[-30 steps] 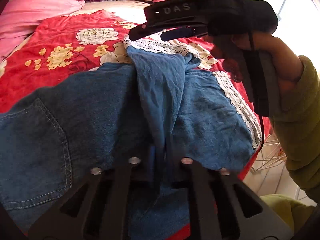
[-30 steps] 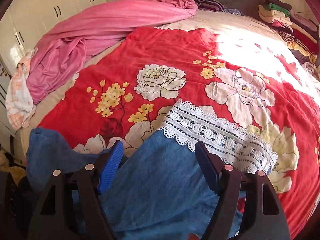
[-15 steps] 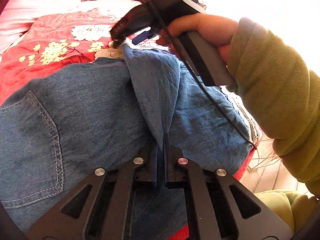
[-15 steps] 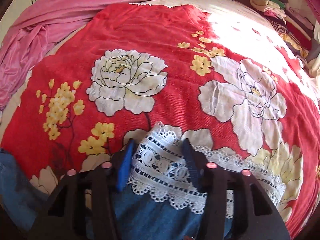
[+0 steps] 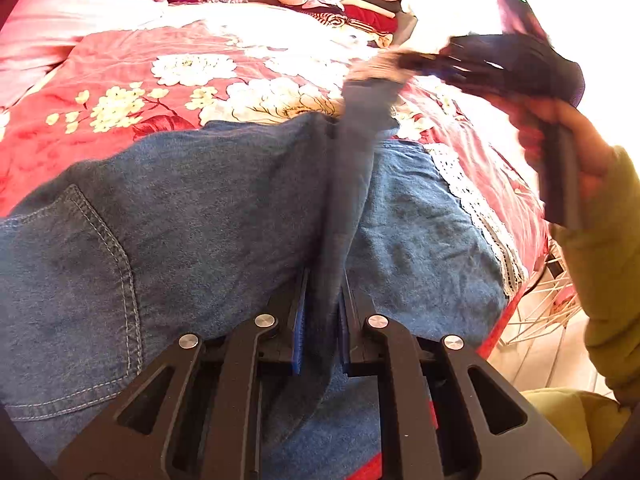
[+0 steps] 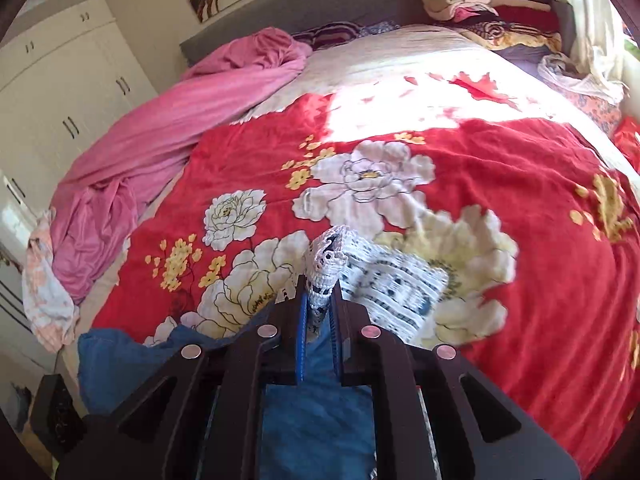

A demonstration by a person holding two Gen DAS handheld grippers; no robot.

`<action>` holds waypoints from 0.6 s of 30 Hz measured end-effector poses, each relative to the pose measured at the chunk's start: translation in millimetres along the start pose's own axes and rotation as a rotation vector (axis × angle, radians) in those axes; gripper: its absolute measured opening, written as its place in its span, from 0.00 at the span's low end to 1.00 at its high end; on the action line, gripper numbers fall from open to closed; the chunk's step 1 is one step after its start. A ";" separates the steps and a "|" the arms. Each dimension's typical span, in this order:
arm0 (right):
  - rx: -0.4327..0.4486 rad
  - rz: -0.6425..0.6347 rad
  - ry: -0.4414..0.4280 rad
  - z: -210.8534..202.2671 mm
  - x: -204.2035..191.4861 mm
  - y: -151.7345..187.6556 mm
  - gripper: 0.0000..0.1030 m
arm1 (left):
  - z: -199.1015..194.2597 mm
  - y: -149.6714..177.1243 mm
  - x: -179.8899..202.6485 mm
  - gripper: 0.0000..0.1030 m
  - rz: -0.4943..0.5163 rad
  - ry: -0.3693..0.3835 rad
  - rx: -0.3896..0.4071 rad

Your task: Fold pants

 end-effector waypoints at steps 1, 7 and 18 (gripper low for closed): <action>0.008 0.027 -0.006 -10.5 8.5 3.4 0.09 | -1.8 0.2 1.2 0.00 0.008 -0.007 0.005; 0.004 0.099 -0.026 -67.1 40.0 42.8 0.09 | -32.4 -0.5 4.5 0.00 0.054 -0.017 0.071; -0.130 0.157 -0.055 -103.9 54.1 141.4 0.09 | -50.1 13.9 10.5 0.00 0.103 -0.051 0.059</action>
Point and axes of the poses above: each gripper's, at about its wrist camera, not at the fingertips, and z roughly the way its jaws point, x to its right, y to its underside, the point moved 2 cm from there along z, roughly the way its jaws point, and after that the axes turned 6 degrees about z, right-handed, at the moved point
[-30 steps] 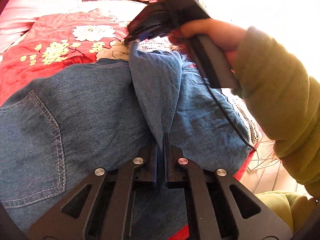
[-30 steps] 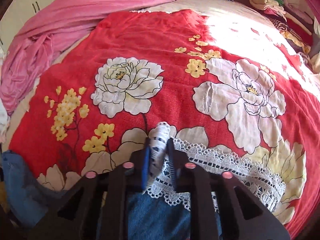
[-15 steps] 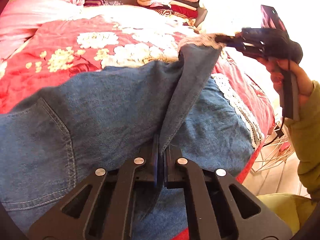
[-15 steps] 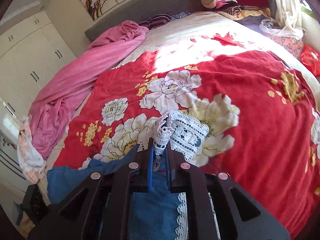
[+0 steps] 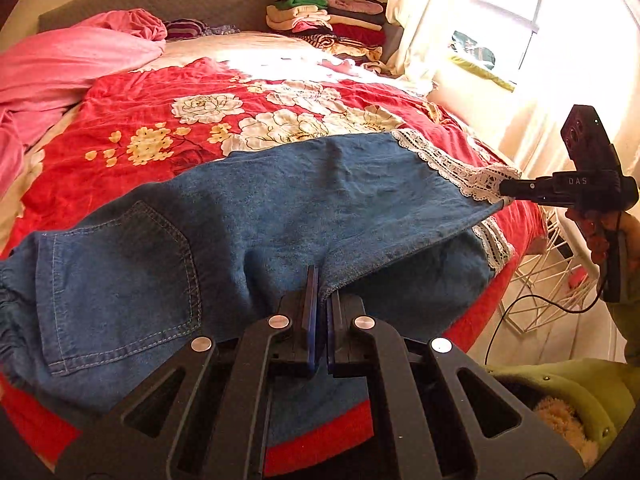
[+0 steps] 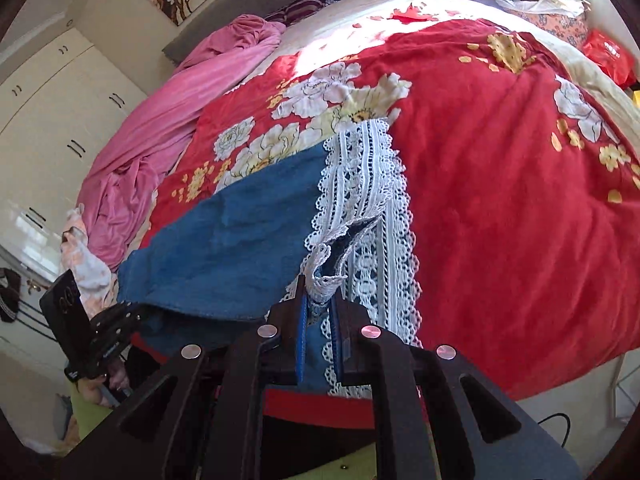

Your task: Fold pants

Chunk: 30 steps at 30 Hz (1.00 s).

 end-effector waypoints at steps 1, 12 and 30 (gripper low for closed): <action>-0.012 0.009 -0.001 0.6 3.3 3.7 0.09 | 0.3 1.9 2.3 0.00 0.008 0.001 -0.005; -0.071 0.049 -0.024 8.7 22.0 17.8 0.10 | 5.1 11.0 12.6 0.00 0.055 -0.014 -0.035; -0.166 0.021 0.052 8.0 44.1 41.5 0.35 | 18.0 36.3 22.1 0.01 0.103 0.004 -0.145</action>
Point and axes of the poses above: each gripper's, at about its wrist camera, not at the fingertips, and z roughly the way its jaws point, x to its right, y to its underside, the point moved 2 cm from there along z, roughly the way its jaws point, and after that the axes turned 6 degrees about z, right-handed, at the moved point
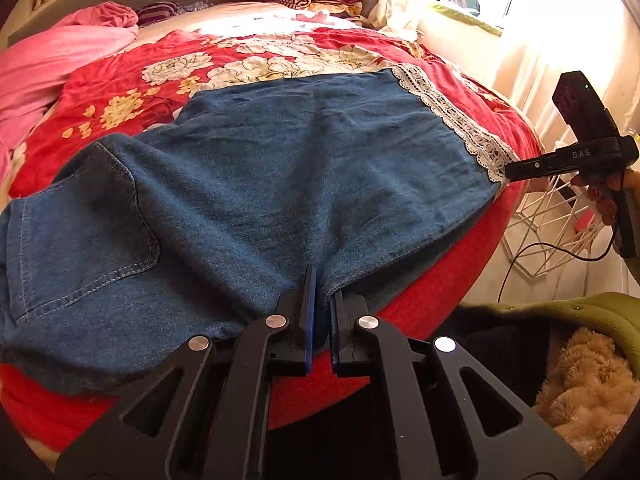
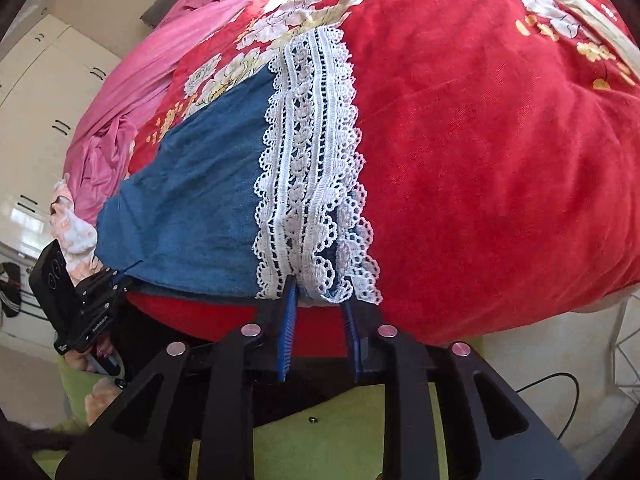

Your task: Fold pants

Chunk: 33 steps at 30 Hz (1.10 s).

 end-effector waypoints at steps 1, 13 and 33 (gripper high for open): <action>0.009 -0.022 0.028 -5.8 0.3 -0.5 0.49 | -1.0 0.0 -0.3 0.01 -0.001 0.002 0.002; 0.051 -0.322 0.014 25.4 -72.8 -6.1 0.50 | -10.6 6.5 5.0 0.09 -0.012 0.025 0.017; 0.068 -0.742 -0.082 47.0 -152.5 43.3 0.51 | -109.4 59.4 -102.9 0.59 -0.539 -0.172 0.202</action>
Point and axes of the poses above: each gripper's, at about its wrist camera, not at the fingertips, and z roughly the way its jaws point, x to its right, y to its underside, the point moved 2 cm from there along z, roughly the way its jaws point, and after that the axes turned 6 degrees about z, right-handed, at the moved point
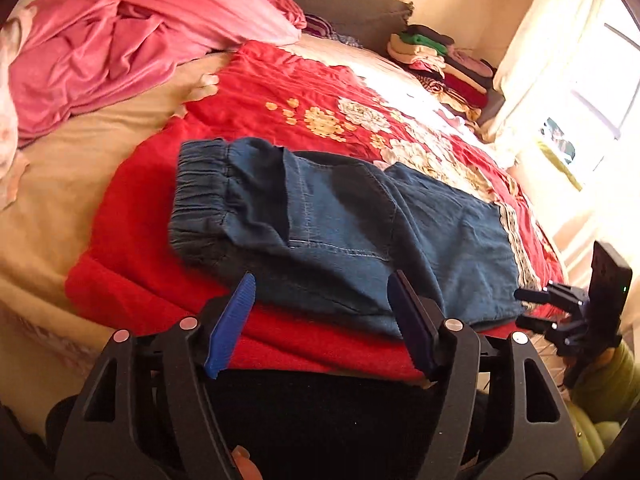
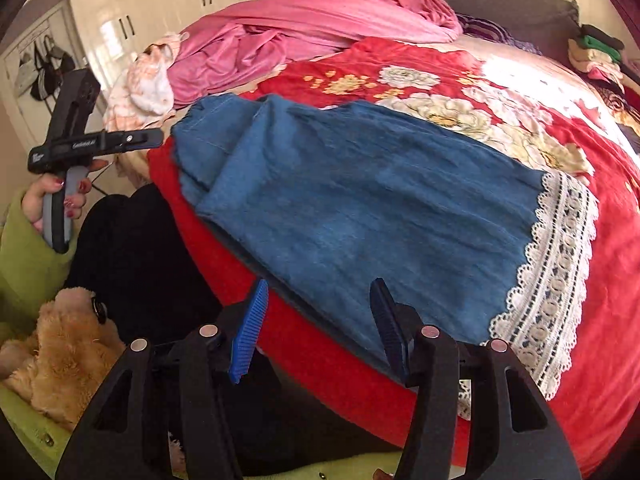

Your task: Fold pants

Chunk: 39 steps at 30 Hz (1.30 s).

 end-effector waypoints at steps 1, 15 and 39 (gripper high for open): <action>-0.002 -0.014 -0.001 1.6 -4.7 0.9 0.51 | 1.3 -0.4 -2.7 0.59 -0.018 0.005 -0.001; -0.052 -0.082 -0.004 45.4 -16.8 -10.0 0.46 | 39.7 -10.2 -23.3 0.09 -0.131 0.062 -0.028; 0.037 -0.041 0.009 7.6 0.2 -34.9 0.42 | -32.7 -9.8 -32.5 0.46 -0.063 -0.110 0.061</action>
Point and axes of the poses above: each gripper's, at about its wrist camera, not at the fingertips, and z roughly the way its jaws point, x to its right, y to its underside, the point moved 2 cm from there along z, roughly the way its jaws point, and after that the axes turned 6 degrees about z, right-handed, at the moved point
